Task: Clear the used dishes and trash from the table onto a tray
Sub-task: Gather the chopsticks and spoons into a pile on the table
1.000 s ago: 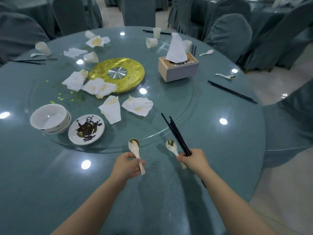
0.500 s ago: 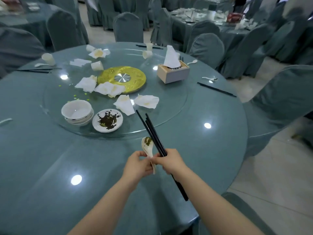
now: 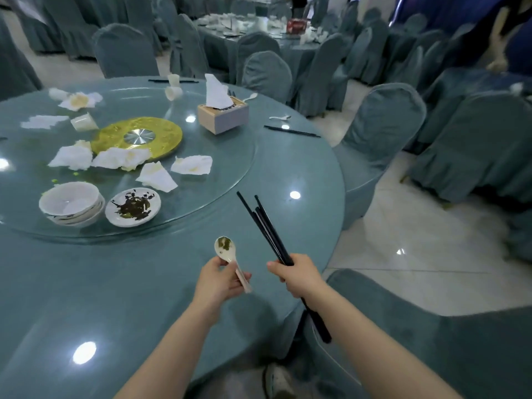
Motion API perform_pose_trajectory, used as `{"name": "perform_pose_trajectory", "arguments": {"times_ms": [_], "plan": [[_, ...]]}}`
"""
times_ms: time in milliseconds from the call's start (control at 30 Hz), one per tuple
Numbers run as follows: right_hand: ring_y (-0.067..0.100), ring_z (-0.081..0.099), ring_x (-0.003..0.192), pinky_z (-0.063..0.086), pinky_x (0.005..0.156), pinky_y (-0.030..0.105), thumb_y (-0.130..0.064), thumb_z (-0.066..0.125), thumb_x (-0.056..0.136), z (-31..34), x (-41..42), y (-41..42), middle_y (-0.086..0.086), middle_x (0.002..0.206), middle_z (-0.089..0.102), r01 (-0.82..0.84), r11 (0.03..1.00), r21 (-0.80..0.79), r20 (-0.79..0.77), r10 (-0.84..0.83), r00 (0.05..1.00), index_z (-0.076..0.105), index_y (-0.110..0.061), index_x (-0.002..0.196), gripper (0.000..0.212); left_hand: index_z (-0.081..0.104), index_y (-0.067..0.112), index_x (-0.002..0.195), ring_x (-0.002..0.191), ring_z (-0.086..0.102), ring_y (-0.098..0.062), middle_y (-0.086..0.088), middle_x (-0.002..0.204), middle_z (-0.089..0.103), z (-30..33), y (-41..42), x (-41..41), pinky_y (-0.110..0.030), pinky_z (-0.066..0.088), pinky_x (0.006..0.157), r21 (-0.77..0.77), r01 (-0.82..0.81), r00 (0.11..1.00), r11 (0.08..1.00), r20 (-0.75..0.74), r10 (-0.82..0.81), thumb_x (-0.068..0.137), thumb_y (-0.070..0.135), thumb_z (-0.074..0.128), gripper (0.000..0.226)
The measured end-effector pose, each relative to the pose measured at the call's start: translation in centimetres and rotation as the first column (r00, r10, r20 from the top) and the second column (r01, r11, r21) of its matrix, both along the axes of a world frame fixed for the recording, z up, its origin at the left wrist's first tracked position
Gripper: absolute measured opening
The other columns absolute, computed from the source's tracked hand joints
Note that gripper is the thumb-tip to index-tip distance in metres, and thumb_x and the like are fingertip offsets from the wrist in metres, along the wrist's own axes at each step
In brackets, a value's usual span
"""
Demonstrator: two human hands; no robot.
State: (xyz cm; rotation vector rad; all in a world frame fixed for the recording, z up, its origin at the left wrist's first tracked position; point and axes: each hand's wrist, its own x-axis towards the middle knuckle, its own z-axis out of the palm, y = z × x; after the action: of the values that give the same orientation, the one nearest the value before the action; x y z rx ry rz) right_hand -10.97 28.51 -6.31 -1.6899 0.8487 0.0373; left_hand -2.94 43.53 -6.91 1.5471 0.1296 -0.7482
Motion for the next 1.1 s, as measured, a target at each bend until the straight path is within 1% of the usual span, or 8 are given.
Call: {"name": "perform_pose_trajectory", "arguments": {"times_ms": [100, 233, 400, 533, 633, 767, 933, 1100], "plan": [[0.004, 0.038, 0.034, 0.03, 0.037, 0.016, -0.03, 0.068, 0.081, 0.5, -3.7, -2.7, -0.007, 0.051, 0.05, 0.067, 0.996, -0.052, 0.016, -0.066, 0.998, 0.059, -0.019, 0.073, 0.016, 0.05, 0.009, 0.097, 0.075, 0.071, -0.025, -0.015, 0.081, 0.073, 0.7, -2.5, -1.5, -0.036, 0.058, 0.072, -0.015, 0.063, 0.998, 0.998, 0.002, -0.063, 0.098, 0.012, 0.044, 0.007], [0.004, 0.042, 0.036, 0.031, 0.037, 0.015, -0.027, 0.065, 0.084, 1.6, -10.1, -6.6, -0.008, 0.049, 0.052, 0.148, 0.986, -0.075, 0.044, -0.145, 0.988, 0.058, -0.017, 0.074, 0.015, 0.05, 0.006, 0.1, 0.073, 0.071, -0.024, -0.018, 0.084, 0.072, 2.3, -7.0, -5.1, -0.027, 0.057, 0.055, -0.044, 0.192, 0.981, 0.98, 0.014, -0.192, 0.098, 0.012, 0.044, 0.009], [0.009, 0.037, 0.037, 0.029, 0.037, 0.02, -0.025, 0.065, 0.085, 4.1, -21.0, -12.3, -0.005, 0.048, 0.049, 0.298, 0.951, -0.084, 0.07, -0.293, 0.954, 0.061, -0.017, 0.08, 0.01, 0.052, 0.005, 0.103, 0.065, 0.072, -0.023, -0.013, 0.075, 0.073, 4.3, -14.5, -12.7, -0.026, 0.056, 0.051, -0.074, 0.401, 0.915, 0.913, 0.079, -0.395, 0.098, 0.013, 0.045, 0.012], [0.009, 0.041, 0.038, 0.032, 0.038, 0.02, -0.024, 0.064, 0.084, 6.6, -32.5, -17.1, -0.007, 0.044, 0.049, 0.404, 0.886, -0.228, 0.078, -0.397, 0.915, 0.064, -0.014, 0.081, 0.011, 0.054, 0.006, 0.103, 0.066, 0.072, -0.022, -0.013, 0.077, 0.073, 5.8, -22.4, -21.8, -0.027, 0.057, 0.054, -0.132, 0.521, 0.852, 0.843, 0.134, -0.506, 0.099, 0.013, 0.045, 0.012], [0.006, 0.048, 0.04, 0.036, 0.042, 0.021, -0.029, 0.062, 0.083, 8.8, -41.9, -20.7, -0.007, 0.045, 0.053, 0.411, 0.811, -0.416, 0.059, -0.427, 0.902, 0.062, -0.021, 0.073, 0.012, 0.053, 0.005, 0.099, 0.063, 0.071, -0.02, -0.015, 0.075, 0.072, 7.1, -28.4, -30.3, -0.026, 0.058, 0.055, -0.232, 0.551, 0.834, 0.801, 0.119, -0.539, 0.099, 0.012, 0.045, 0.011], [0.008, 0.052, 0.05, 0.031, 0.044, 0.025, -0.032, 0.059, 0.083, 10.2, -53.2, -25.3, -0.005, 0.053, 0.053, 0.338, 0.633, -0.696, -0.046, -0.509, 0.86, 0.05, -0.022, 0.061, 0.026, 0.056, 0.008, 0.095, 0.059, 0.069, -0.016, -0.008, 0.069, 0.072, 8.0, -35.2, -40.9, -0.021, 0.053, 0.049, -0.288, 0.629, 0.772, 0.722, 0.122, -0.624, 0.099, 0.014, 0.046, 0.012], [0.017, 0.053, 0.055, 0.032, 0.046, 0.029, -0.03, 0.058, 0.083, 9.7, -63.8, -30.0, -0.004, 0.055, 0.051, 0.394, 0.556, -0.732, -0.079, -0.643, 0.762, 0.045, -0.021, 0.06, 0.028, 0.059, 0.009, 0.095, 0.062, 0.071, -0.017, -0.007, 0.07, 0.073, 7.2, -41.2, -49.6, -0.022, 0.053, 0.05, -0.267, 0.689, 0.718, 0.674, 0.122, -0.685, 0.097, 0.015, 0.049, 0.012], [0.02, 0.057, 0.059, 0.045, 0.053, 0.033, -0.031, 0.057, 0.084, 9.0, -70.1, -35.6, -0.001, 0.058, 0.055, 0.414, 0.543, -0.73, -0.104, -0.688, 0.718, 0.047, -0.021, 0.061, 0.026, 0.058, 0.009, 0.099, 0.068, 0.072, -0.021, -0.01, 0.077, 0.074, 5.9, -47.5, -54.3, -0.024, 0.055, 0.053, -0.233, 0.731, 0.679, 0.642, 0.149, -0.719, 0.097, 0.018, 0.05, 0.012]]}}
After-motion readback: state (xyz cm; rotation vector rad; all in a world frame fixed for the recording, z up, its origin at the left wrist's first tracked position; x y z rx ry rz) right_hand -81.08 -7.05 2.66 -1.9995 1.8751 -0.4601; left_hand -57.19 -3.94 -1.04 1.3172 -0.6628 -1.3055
